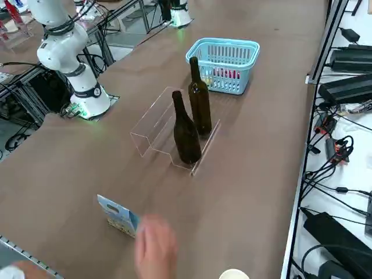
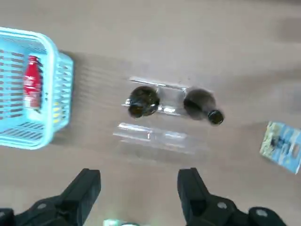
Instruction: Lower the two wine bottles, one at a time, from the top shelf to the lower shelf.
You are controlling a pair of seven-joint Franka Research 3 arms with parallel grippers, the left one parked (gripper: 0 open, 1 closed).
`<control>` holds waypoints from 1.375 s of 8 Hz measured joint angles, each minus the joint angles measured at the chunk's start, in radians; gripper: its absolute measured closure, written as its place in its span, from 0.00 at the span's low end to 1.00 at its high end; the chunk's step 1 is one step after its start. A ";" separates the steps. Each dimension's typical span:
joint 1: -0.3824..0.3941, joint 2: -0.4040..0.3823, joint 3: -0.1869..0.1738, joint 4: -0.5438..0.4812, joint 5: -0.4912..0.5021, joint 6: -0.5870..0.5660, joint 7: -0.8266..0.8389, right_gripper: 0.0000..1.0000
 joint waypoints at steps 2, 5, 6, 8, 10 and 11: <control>0.000 -0.065 0.063 -0.065 -0.017 -0.005 0.108 0.00; 0.000 -0.172 0.150 -0.255 -0.074 0.090 0.180 0.00; 0.000 -0.209 0.159 -0.327 -0.085 0.132 0.182 0.00; -0.001 -0.248 0.160 -0.390 -0.090 0.163 0.181 0.00; -0.001 -0.257 0.160 -0.394 -0.090 0.165 0.180 0.00; -0.001 -0.257 0.160 -0.394 -0.090 0.165 0.180 0.00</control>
